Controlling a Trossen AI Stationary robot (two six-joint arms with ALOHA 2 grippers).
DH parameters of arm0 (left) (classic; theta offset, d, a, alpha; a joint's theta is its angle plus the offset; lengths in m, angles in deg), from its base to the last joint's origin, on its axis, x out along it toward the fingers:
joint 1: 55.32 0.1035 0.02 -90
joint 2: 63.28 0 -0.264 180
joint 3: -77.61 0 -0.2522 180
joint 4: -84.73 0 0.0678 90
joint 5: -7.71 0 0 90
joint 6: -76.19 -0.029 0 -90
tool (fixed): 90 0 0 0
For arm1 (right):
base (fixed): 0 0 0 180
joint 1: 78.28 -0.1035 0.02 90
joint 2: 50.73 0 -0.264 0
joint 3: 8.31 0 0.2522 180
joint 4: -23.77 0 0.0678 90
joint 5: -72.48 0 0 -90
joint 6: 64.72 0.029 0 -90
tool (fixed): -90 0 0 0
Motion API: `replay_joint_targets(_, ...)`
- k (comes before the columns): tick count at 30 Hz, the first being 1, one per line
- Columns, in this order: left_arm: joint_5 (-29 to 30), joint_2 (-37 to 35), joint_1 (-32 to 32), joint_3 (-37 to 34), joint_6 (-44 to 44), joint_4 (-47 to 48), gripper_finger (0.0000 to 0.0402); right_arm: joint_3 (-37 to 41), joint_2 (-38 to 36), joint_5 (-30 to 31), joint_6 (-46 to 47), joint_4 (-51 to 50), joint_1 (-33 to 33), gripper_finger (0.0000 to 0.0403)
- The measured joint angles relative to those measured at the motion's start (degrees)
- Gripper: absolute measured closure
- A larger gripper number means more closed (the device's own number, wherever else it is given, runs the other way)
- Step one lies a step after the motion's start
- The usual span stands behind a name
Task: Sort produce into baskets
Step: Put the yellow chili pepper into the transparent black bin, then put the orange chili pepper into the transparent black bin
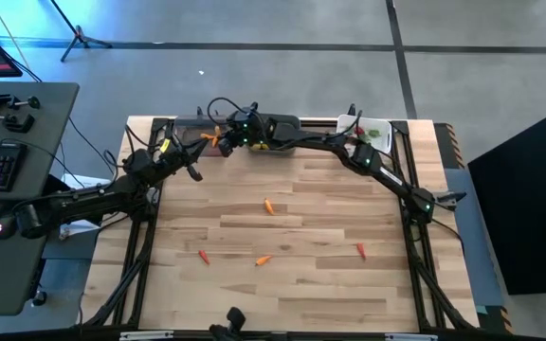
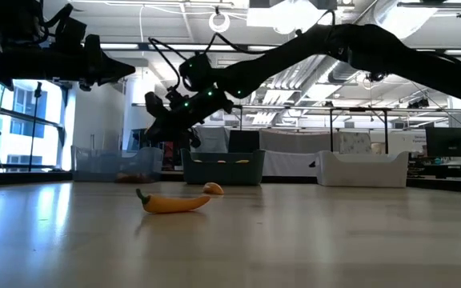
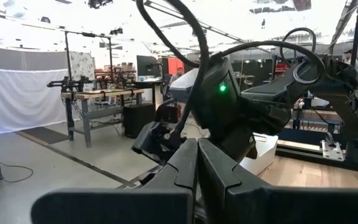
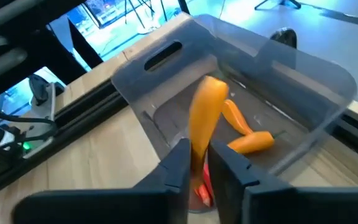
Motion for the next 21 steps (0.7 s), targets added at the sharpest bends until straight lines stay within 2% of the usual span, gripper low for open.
replay_joint_targets(9, 0.02, 0.00, 0.02, 0.00, -1.07, 1.13, 0.0401, -0.02, 0.03, -0.01, -1.20, 0.12, -0.02, 0.0244)
replay_joint_targets(13, 0.01, 0.00, 0.00, 1.56, -1.17, 4.67, 0.0401, -0.02, -0.13, -1.64, -5.68, -0.40, -0.02, 0.0221)
replay_joint_targets(15, -0.21, 0.00, 0.01, 4.24, -2.17, 10.88, 0.0401, 0.00, -0.66, -1.19, -7.78, -1.85, -0.02, 0.0230)
replay_joint_targets(17, -1.41, 0.01, 0.00, 7.45, -3.66, 17.86, 0.0401, 0.00, -1.79, -0.10, -11.19, -3.57, -0.30, 0.0257)
replay_joint_targets(21, -3.34, -0.03, -0.39, 14.35, -5.97, 29.44, 0.0402, -0.02, -2.68, -0.66, -20.35, -4.57, -0.91, 0.0354)
